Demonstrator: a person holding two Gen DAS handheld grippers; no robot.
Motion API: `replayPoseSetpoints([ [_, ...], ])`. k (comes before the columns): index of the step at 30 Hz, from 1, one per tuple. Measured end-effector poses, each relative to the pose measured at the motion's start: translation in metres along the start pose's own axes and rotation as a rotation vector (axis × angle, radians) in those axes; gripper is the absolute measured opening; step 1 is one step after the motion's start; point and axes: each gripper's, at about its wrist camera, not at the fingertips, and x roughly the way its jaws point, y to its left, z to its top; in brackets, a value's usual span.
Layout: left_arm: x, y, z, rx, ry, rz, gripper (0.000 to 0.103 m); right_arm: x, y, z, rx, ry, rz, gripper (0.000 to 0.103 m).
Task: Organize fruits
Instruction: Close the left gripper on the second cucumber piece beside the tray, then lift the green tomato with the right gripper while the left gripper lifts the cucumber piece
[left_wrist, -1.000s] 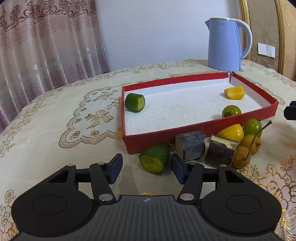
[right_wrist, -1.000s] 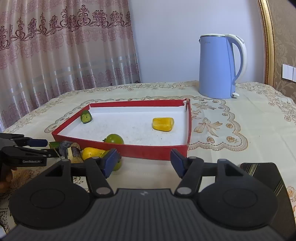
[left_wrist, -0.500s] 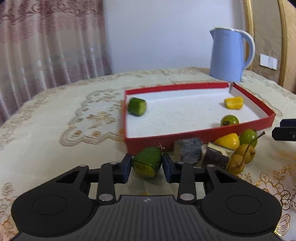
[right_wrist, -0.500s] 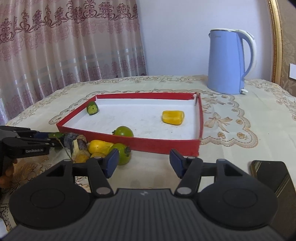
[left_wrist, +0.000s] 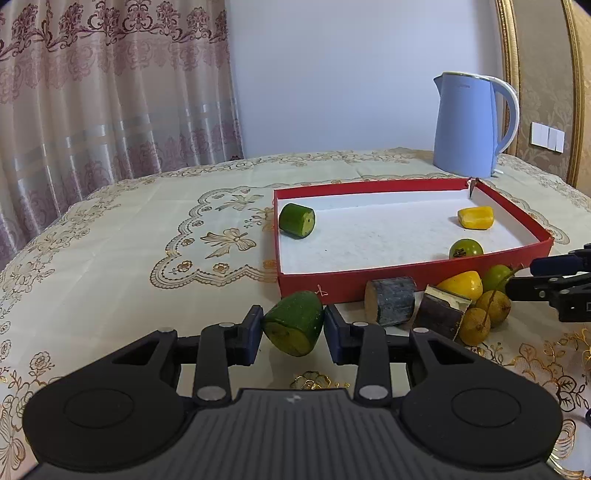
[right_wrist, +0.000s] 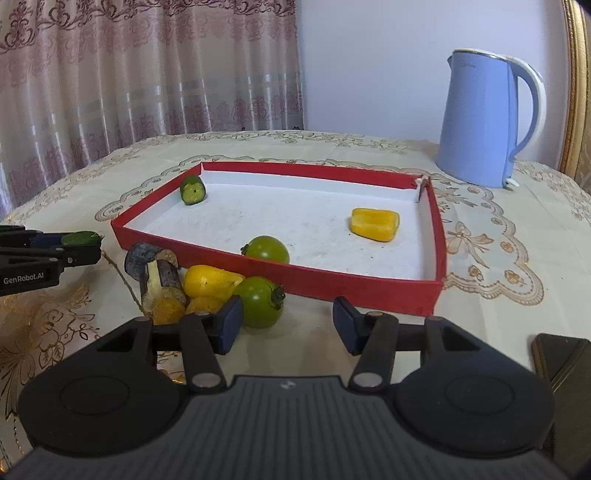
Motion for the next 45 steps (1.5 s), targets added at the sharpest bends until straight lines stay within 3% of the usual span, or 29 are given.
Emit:
replayPoseSetpoints([
  [5,-0.001,0.001,-0.001,-0.002,0.002,0.003,0.034,0.0,0.007,0.001,-0.029,-0.004,0.013,0.05],
  [8,0.0,0.001,-0.002,-0.003,0.005,0.006,0.034,-0.006,0.006,0.002,-0.008,-0.011,0.111,0.049],
  [12,0.002,0.002,-0.003,-0.005,0.014,0.005,0.035,-0.003,0.005,0.001,-0.02,0.001,0.035,0.049],
  [20,0.002,0.001,-0.004,-0.001,0.012,0.002,0.035,0.005,0.01,0.004,-0.017,0.008,0.059,0.046],
  [29,0.0,0.0,-0.004,0.002,0.01,0.003,0.035,0.025,0.007,0.004,0.018,0.052,0.067,0.033],
  [38,-0.003,0.006,-0.003,-0.018,0.012,0.011,0.035,-0.006,-0.008,-0.003,0.043,0.012,0.032,0.033],
  [45,-0.008,0.007,0.011,-0.004,-0.025,-0.001,0.035,-0.039,-0.029,0.001,0.069,-0.064,0.089,0.033],
])
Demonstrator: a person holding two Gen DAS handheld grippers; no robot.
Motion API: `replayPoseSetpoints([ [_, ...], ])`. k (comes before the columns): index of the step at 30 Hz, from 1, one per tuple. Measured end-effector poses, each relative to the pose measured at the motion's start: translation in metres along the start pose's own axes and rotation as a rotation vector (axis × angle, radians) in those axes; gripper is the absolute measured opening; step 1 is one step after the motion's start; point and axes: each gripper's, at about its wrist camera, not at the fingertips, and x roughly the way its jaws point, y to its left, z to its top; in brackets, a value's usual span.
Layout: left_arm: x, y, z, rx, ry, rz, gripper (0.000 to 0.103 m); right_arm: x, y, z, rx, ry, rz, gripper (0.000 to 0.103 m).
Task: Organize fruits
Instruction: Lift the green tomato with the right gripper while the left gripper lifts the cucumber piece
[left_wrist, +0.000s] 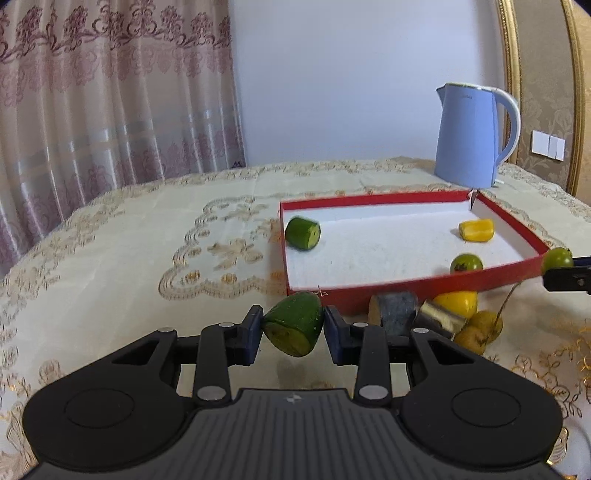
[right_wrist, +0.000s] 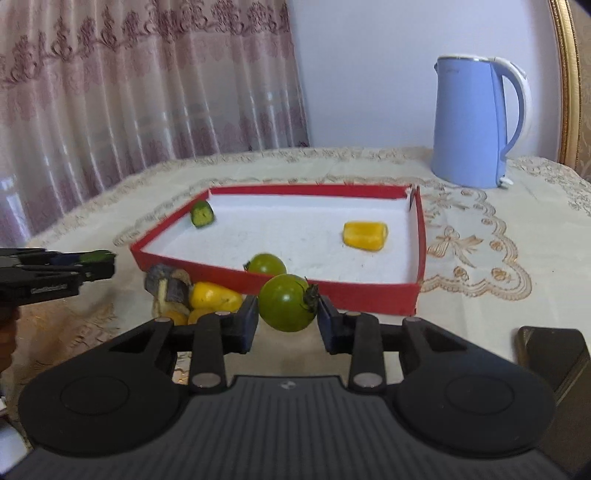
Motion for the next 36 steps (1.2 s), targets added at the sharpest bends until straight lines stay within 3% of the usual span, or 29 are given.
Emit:
replayPoseSetpoints([
  [3,0.006,0.002,0.009,0.004,-0.002,0.004,0.035,-0.01,-0.015,0.005,0.012,-0.011,-0.007,0.033],
  [9,0.024,0.007,0.021,-0.08,0.039,-0.032,0.035,-0.031,-0.059,0.024,0.076,-0.058,-0.122,0.033],
  [13,0.019,-0.004,0.019,-0.056,0.055,-0.041,0.035,-0.056,-0.068,0.03,0.079,-0.115,-0.144,0.033],
  [22,-0.02,-0.018,0.026,0.017,0.03,-0.038,0.035,-0.124,-0.056,0.033,0.048,-0.253,-0.181,0.033],
  [31,-0.066,-0.012,0.037,0.015,-0.041,-0.001,0.035,-0.191,-0.044,0.031,0.001,-0.365,-0.198,0.033],
  [36,-0.075,-0.009,0.042,0.001,-0.022,0.002,0.035,-0.212,-0.033,0.033,-0.038,-0.424,-0.162,0.033],
])
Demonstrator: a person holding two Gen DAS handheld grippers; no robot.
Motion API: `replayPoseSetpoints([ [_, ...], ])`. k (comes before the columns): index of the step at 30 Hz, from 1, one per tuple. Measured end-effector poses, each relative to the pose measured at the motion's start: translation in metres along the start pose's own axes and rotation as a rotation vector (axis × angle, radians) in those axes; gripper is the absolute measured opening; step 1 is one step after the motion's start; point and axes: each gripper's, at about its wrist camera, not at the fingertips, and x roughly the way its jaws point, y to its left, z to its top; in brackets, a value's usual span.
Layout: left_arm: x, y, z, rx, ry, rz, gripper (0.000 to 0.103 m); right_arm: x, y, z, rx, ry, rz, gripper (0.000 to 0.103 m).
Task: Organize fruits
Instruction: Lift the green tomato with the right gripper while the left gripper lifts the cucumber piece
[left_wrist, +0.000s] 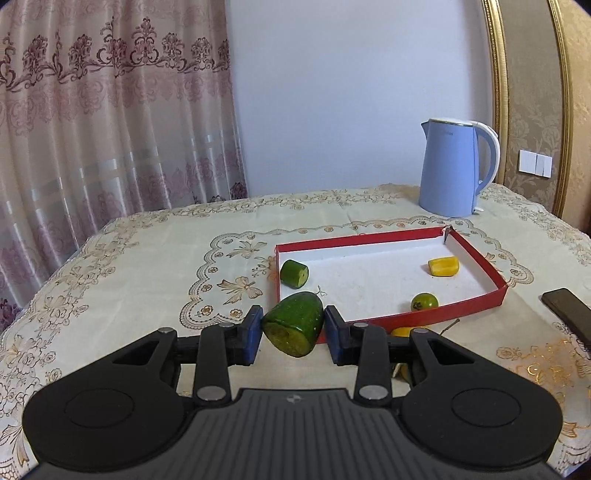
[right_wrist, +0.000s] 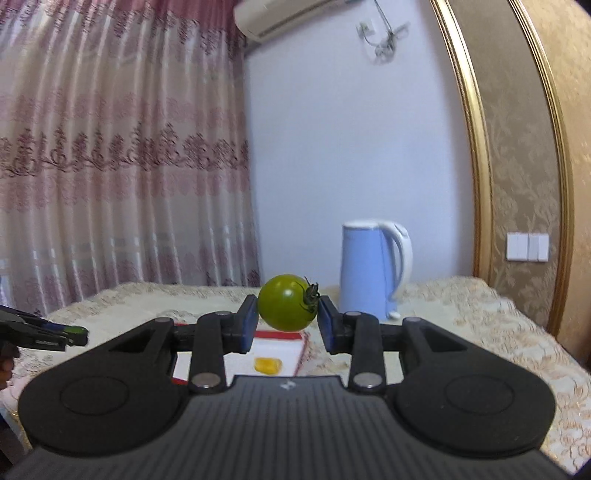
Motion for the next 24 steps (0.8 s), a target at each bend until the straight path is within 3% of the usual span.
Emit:
replayPoseSetpoints([
  [15,-0.025,0.015,0.029,0.041,-0.126,0.051,0.035,0.014,-0.014,0.038,0.031,-0.075,-0.081,0.033],
  [24,-0.002,0.0,0.04,0.075,-0.163,-0.005,0.035,0.089,0.0,0.006,0.083,0.062,-0.016,0.033],
])
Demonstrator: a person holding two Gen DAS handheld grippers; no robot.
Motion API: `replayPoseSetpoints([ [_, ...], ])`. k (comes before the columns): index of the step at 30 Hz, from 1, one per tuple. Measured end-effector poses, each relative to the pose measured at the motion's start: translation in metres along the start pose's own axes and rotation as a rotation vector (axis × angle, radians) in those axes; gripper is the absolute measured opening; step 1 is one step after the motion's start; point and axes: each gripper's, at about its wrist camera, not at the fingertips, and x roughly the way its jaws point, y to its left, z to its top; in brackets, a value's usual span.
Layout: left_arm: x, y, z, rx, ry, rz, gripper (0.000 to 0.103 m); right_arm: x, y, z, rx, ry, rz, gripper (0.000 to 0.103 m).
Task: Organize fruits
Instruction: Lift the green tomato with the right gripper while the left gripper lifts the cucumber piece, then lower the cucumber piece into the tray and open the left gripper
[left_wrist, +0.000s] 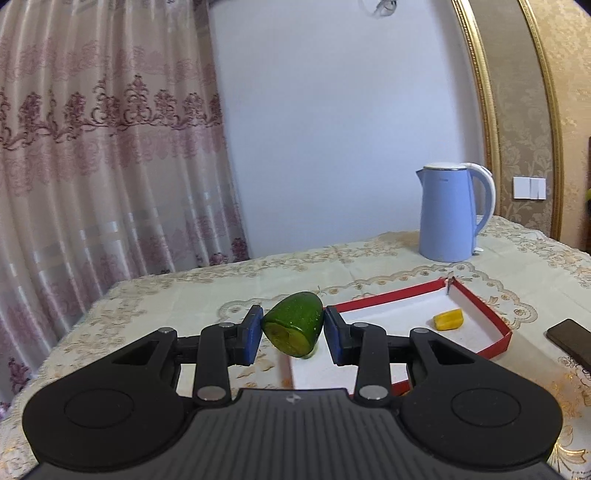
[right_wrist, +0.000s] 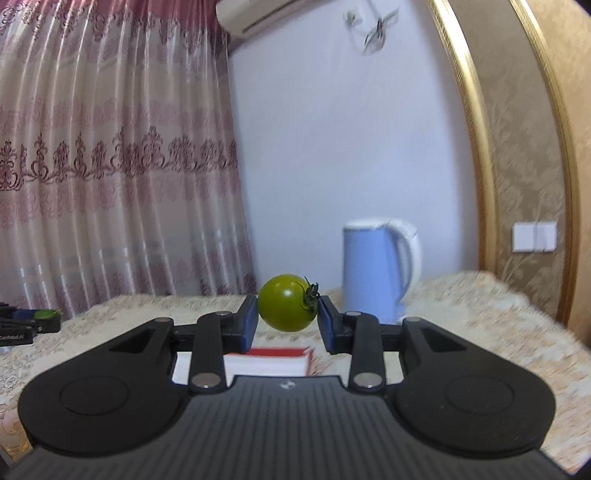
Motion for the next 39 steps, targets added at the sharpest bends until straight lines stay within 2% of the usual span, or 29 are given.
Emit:
replayPoseSetpoints([
  [10,0.074,-0.013,-0.009,-0.034,0.093,-0.069,0.035,0.103,0.018,-0.051,0.034,0.176,0.013,0.033],
  [15,0.087,-0.012,-0.016,-0.037,0.084,-0.094,0.035,0.137,0.031,-0.074,0.002,0.229,-0.006,0.033],
  [18,0.091,-0.009,-0.017,-0.025,0.077,-0.085,0.035,0.135,0.034,-0.08,0.013,0.206,-0.008,0.033],
  [23,0.106,-0.004,-0.012,-0.05,0.083,-0.081,0.035,0.124,0.03,-0.07,0.042,0.103,-0.061,0.033],
  [31,0.164,-0.014,0.004,-0.004,0.123,-0.155,0.035,0.122,0.003,-0.049,0.12,-0.036,-0.101,0.033],
  [35,0.196,-0.028,0.0,0.03,0.178,-0.178,0.035,0.137,-0.005,-0.053,0.153,-0.05,-0.082,0.033],
  [39,0.211,-0.036,-0.005,0.064,0.198,-0.185,0.035,0.157,-0.007,-0.065,0.163,-0.013,-0.047,0.033],
])
